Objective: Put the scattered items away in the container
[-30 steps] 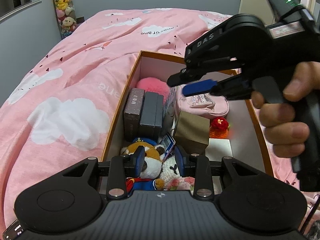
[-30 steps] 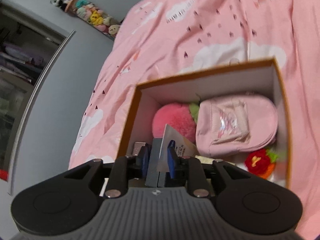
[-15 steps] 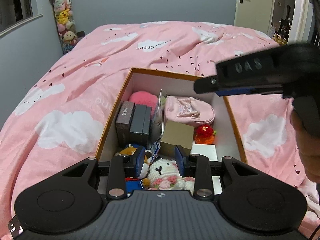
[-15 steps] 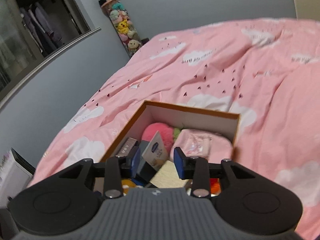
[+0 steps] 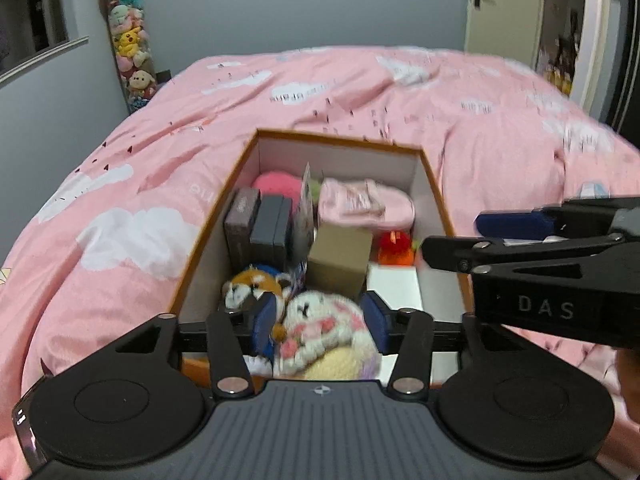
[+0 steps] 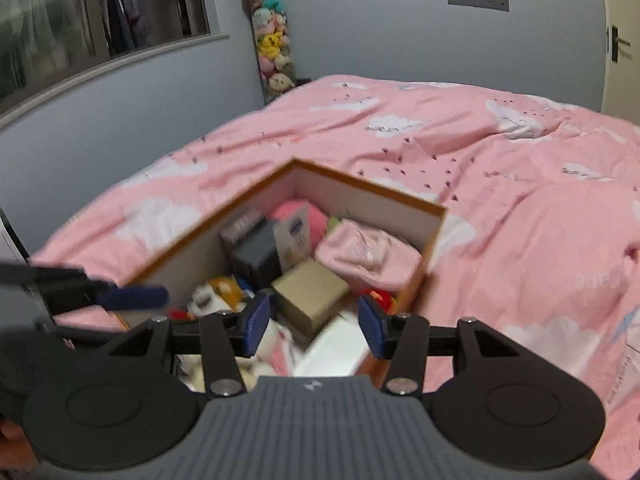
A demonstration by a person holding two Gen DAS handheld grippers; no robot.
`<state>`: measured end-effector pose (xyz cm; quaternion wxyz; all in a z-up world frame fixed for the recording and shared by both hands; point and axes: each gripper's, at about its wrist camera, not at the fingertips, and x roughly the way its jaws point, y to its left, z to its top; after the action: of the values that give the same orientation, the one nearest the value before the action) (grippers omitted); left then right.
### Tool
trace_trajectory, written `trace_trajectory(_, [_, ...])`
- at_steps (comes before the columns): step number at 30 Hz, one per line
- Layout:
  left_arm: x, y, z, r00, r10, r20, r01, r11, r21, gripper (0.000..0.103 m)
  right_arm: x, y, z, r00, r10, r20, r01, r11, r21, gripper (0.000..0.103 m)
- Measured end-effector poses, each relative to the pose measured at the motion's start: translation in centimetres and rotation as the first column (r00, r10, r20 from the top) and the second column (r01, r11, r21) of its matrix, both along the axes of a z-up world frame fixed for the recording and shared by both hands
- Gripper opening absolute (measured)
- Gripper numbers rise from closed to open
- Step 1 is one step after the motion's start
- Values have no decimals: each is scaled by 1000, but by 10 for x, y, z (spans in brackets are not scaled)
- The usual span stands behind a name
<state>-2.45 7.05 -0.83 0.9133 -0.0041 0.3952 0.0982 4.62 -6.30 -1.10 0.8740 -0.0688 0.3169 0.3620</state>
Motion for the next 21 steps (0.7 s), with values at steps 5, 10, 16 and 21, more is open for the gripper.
trace_trajectory(5, [-8, -5, -12, 1000, -16, -17, 16, 1000, 16, 60, -7, -10, -13, 1000, -10, -16, 10, 1000, -20, 54])
trace_trajectory(10, [-14, -2, -19, 1000, 11, -5, -11, 1000, 22, 64, -10, -13, -20, 1000, -13, -20, 13, 999, -35, 54])
trace_trajectory(16, [-16, 2, -21, 999, 43, 17, -44, 998, 39, 67, -13, -4, -31, 999, 29, -28, -31, 997, -73, 55])
trace_trajectory(21, [-14, -2, -25, 999, 37, 16, -38, 997, 72, 68, -15, 0, -39, 999, 44, -24, -46, 993, -110, 56])
